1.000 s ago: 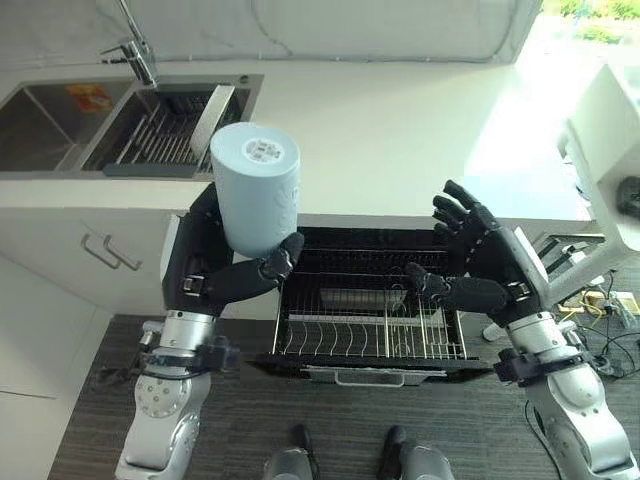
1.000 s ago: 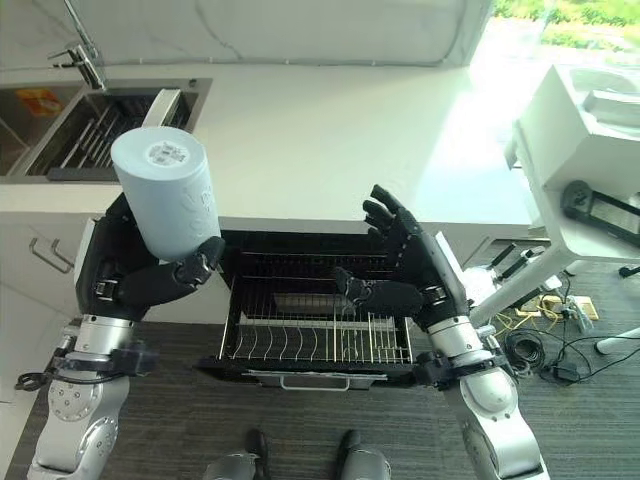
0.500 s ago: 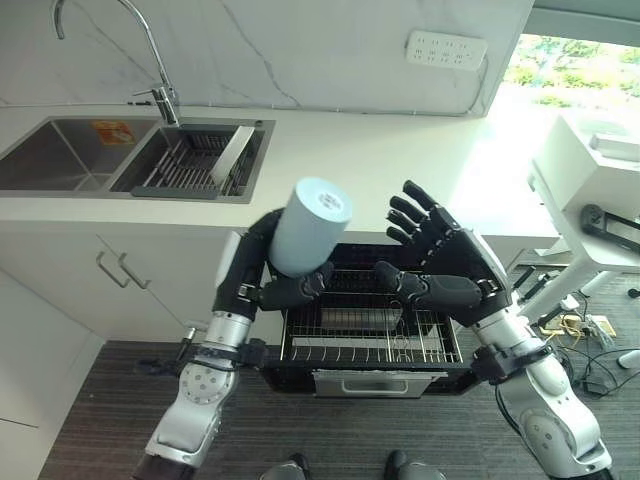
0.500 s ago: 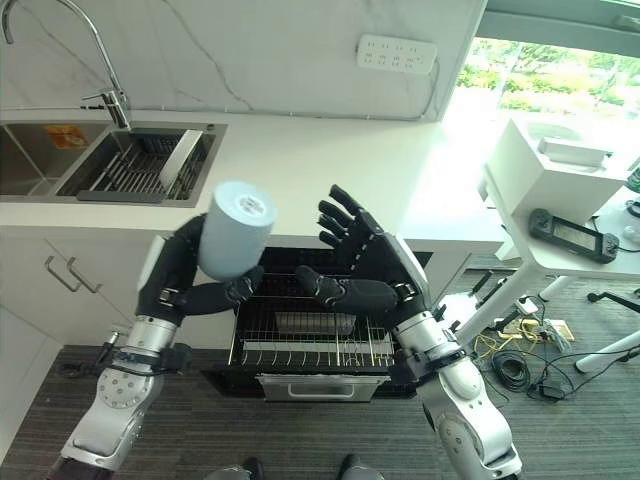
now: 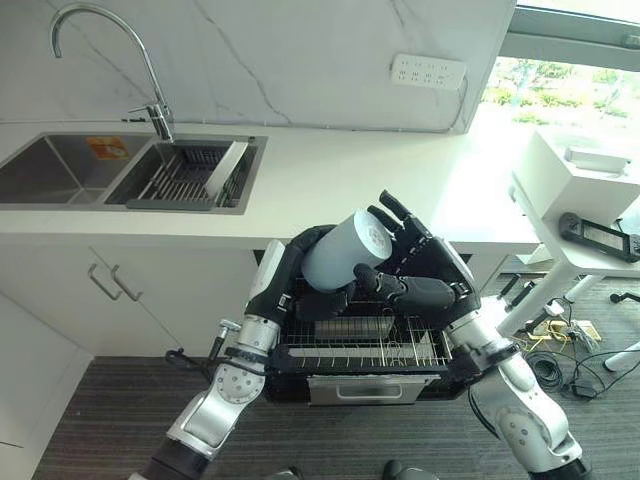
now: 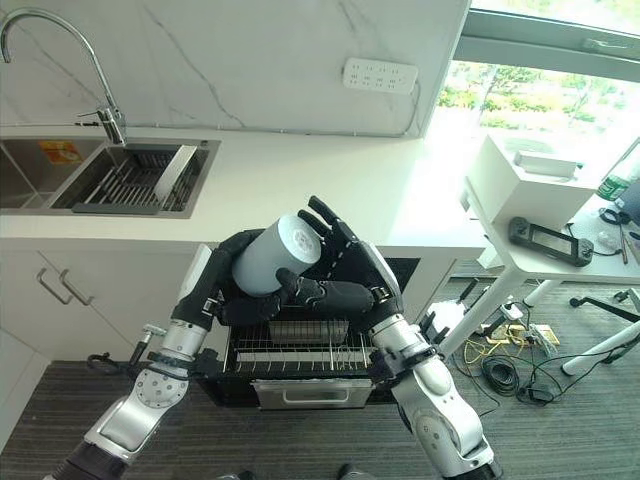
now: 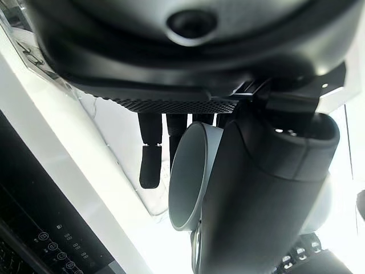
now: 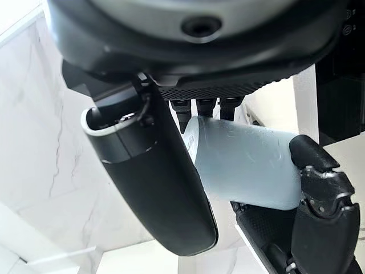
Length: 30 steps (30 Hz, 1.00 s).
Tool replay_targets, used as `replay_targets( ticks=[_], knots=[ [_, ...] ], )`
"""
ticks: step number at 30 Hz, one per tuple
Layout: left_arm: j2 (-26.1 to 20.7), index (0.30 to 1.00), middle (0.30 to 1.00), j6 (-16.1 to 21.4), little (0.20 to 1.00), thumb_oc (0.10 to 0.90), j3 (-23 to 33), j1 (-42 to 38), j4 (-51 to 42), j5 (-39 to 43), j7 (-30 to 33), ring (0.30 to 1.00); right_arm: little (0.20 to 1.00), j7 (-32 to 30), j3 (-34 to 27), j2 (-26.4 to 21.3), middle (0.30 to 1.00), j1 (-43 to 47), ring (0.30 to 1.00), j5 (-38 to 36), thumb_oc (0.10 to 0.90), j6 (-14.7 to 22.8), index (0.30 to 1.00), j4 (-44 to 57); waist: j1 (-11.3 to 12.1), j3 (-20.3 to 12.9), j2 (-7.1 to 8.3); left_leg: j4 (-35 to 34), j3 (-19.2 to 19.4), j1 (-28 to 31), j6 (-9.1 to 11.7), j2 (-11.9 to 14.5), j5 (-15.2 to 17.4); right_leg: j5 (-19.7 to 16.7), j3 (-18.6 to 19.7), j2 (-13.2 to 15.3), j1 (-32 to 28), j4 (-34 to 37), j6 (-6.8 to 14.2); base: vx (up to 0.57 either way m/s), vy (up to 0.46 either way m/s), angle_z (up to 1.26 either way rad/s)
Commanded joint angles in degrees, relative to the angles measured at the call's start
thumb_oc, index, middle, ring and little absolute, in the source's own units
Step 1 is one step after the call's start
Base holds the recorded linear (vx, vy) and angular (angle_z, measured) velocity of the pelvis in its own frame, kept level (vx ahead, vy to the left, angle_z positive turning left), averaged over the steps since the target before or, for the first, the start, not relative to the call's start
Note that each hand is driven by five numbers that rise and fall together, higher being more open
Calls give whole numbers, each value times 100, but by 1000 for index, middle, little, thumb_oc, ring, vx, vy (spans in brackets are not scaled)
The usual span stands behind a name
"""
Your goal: Place the dishes in the dishwasher.
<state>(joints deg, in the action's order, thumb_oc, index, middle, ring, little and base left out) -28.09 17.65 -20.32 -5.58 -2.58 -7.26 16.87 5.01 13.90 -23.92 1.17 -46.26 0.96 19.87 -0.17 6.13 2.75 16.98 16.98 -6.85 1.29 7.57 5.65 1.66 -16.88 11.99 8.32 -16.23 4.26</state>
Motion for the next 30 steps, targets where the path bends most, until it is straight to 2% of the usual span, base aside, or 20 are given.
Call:
replay_targets(
  ticks=[1,8,17,30],
  knots=[
    [134,300,300,747,300,400,-76,-733,-542,-33,363,300,900,-67,-183,130,900,794,900,-88,800,529,900,322,-61,-227,-80,21,-456,336,260,155,949,864,-36,76,-375,-95,454,0,0,0],
    [180,300,300,745,300,400,-160,-761,-553,-5,516,300,900,-271,-161,211,900,892,900,-140,800,579,900,299,-70,-239,-86,21,-458,360,261,166,959,883,-9,63,-392,-95,445,0,0,0],
    [208,300,300,754,300,400,-200,-730,-602,45,548,300,900,-350,-93,249,900,957,900,-160,800,468,900,326,-63,-250,-89,21,-452,384,258,180,955,895,23,39,-409,-95,428,0,0,0],
    [173,300,300,754,300,400,-248,-815,-660,-42,642,300,900,-320,125,251,900,939,900,-369,800,30,900,170,-79,-253,-83,21,-442,389,264,185,943,899,52,23,-413,-95,427,2,0,-1]
  ],
)
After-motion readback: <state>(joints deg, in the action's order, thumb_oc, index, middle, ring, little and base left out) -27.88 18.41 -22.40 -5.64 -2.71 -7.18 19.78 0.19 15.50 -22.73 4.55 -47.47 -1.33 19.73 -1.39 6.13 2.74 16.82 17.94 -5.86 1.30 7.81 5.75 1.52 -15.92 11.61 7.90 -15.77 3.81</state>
